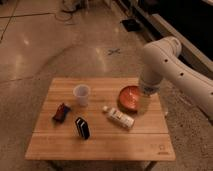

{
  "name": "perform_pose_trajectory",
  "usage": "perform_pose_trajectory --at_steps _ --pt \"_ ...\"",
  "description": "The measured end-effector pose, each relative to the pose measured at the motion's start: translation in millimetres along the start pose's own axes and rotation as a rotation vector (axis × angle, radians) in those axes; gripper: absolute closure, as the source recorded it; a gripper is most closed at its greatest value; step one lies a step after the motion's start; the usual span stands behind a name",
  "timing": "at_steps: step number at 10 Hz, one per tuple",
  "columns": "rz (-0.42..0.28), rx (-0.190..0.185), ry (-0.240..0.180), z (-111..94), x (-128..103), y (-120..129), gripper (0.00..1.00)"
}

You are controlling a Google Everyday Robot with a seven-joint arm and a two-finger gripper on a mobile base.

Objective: Knock the eraser over

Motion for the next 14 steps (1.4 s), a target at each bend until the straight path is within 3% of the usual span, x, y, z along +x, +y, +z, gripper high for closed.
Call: perform_pose_trajectory --at_steps 6,8,11,14 --pt "-0.011 0.0 -0.006 7 1 -1 0.2" --pt "-0.075 0.019 0.003 45 29 -16 0.2" --pt "-0.119 0.013 0.025 87 63 -27 0.2" --pt "-0.118 -0.002 0.054 124 100 -26 0.2"
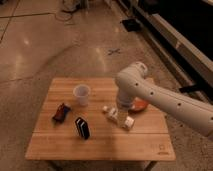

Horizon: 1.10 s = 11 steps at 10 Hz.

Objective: Knock the eraser over

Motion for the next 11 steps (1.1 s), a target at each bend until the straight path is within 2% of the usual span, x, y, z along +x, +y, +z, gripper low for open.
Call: perform_pose_trajectory --at_steps 4,7,11 --pt "0.005 -0.029 0.04 29 55 10 0.2" --pt "0.005 -0.039 0.056 44 90 9 0.2" --pt "-0.003 -0.053 0.073 51 131 14 0.2"
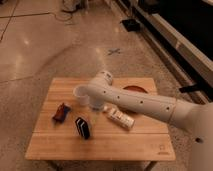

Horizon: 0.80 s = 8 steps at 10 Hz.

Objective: Knock the eraser over

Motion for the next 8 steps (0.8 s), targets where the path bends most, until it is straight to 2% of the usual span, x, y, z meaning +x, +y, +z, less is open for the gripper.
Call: perform_pose_trajectory --at_steps 2,3,5,6,8 --pt "-0.004 -0.005 0.009 0 16 1 0.2" --pt "-0.006 0.003 0.016 0 25 -6 0.2" --pt "0.0 0.042 0.025 0 28 -29 0.2" --pt "0.006 0.068 0.028 1 23 -44 0.2" --pt "0.009 0.096 0.031 2 15 -59 0.2"
